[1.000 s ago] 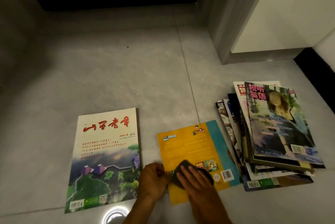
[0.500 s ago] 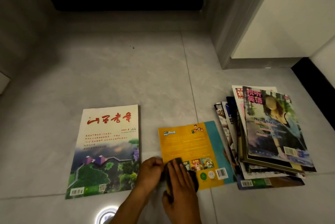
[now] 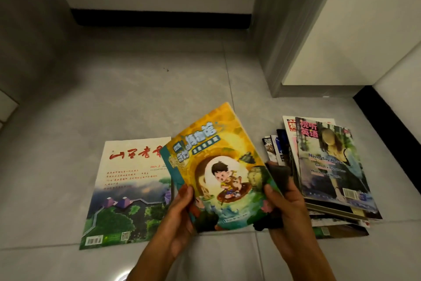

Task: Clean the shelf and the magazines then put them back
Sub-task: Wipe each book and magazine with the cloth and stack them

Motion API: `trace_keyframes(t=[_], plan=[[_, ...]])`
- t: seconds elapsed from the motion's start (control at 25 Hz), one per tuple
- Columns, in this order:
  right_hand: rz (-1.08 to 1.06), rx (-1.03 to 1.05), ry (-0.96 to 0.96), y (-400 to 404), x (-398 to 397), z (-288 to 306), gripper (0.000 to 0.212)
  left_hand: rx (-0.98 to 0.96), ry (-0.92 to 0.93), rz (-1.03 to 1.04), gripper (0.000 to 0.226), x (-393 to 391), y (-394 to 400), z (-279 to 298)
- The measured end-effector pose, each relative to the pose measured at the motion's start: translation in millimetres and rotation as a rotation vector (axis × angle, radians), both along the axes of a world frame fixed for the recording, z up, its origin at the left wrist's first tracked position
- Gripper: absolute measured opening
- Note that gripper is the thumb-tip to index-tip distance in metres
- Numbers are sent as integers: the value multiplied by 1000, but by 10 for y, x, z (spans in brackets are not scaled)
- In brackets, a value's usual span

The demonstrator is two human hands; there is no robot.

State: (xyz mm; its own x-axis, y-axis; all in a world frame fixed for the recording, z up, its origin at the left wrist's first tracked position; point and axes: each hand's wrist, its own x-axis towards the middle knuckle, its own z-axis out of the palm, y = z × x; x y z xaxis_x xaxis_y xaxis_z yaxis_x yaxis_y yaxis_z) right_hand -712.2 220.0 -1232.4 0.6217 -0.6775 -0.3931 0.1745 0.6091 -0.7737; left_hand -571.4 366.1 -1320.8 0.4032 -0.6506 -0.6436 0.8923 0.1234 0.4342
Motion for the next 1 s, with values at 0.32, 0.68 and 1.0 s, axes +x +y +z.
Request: trace_keyframes(t=[0.32, 0.68, 1.0], plan=[[-306, -427, 680, -297, -181, -208, 42, 445, -568, -138, 25, 85, -78, 287], [62, -1076, 688, 298, 35, -417, 25, 122, -411, 373, 14, 39, -438, 736], [-52, -57, 307, 479, 167, -428, 16, 324, -587, 80, 19, -128, -469, 676]])
